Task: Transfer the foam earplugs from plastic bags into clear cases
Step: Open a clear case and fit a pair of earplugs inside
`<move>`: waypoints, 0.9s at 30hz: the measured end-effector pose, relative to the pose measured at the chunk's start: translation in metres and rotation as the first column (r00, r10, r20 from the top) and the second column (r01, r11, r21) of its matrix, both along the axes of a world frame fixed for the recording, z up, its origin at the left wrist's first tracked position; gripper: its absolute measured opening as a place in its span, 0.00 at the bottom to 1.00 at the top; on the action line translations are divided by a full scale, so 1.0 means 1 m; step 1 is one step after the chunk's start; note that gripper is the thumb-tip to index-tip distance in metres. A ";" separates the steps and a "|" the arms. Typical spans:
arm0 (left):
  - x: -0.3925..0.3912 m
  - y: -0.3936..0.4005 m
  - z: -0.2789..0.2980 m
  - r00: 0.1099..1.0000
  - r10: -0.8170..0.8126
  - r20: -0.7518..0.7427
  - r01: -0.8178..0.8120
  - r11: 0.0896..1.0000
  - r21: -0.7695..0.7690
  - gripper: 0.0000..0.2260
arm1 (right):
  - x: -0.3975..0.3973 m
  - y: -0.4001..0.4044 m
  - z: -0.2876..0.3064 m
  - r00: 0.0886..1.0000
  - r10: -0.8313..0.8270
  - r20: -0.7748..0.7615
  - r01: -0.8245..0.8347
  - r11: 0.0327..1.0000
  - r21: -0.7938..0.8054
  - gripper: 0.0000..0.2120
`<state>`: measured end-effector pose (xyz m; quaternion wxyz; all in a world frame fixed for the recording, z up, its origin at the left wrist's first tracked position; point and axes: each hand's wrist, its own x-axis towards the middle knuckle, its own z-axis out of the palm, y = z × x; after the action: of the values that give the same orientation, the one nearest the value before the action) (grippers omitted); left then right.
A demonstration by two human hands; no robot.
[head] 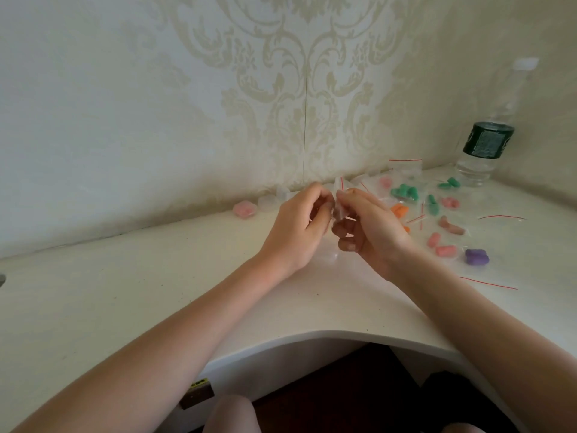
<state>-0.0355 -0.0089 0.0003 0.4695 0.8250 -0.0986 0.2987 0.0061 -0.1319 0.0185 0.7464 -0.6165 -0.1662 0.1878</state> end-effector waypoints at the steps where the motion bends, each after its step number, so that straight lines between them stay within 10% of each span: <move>1: 0.000 0.000 0.000 1.000 0.006 0.020 -0.006 1.000 -0.003 0.07 | 0.000 0.000 0.000 1.000 -0.018 0.017 0.018 1.000 0.000 0.13; 15: 0.006 0.005 -0.002 0.995 0.102 0.017 -0.099 0.987 -0.125 0.08 | 0.011 -0.003 -0.005 0.990 0.010 -0.144 0.021 0.978 0.207 0.05; 27: 0.002 0.001 -0.003 0.970 0.229 -0.086 -0.235 0.970 -0.066 0.07 | 0.000 0.009 -0.015 0.843 -0.152 0.515 0.319 0.913 -0.254 0.09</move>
<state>-0.0337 -0.0083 -0.0030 0.4657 0.8235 0.0280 0.3229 0.0057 -0.1234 0.0037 0.5842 -0.7754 -0.2359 -0.0420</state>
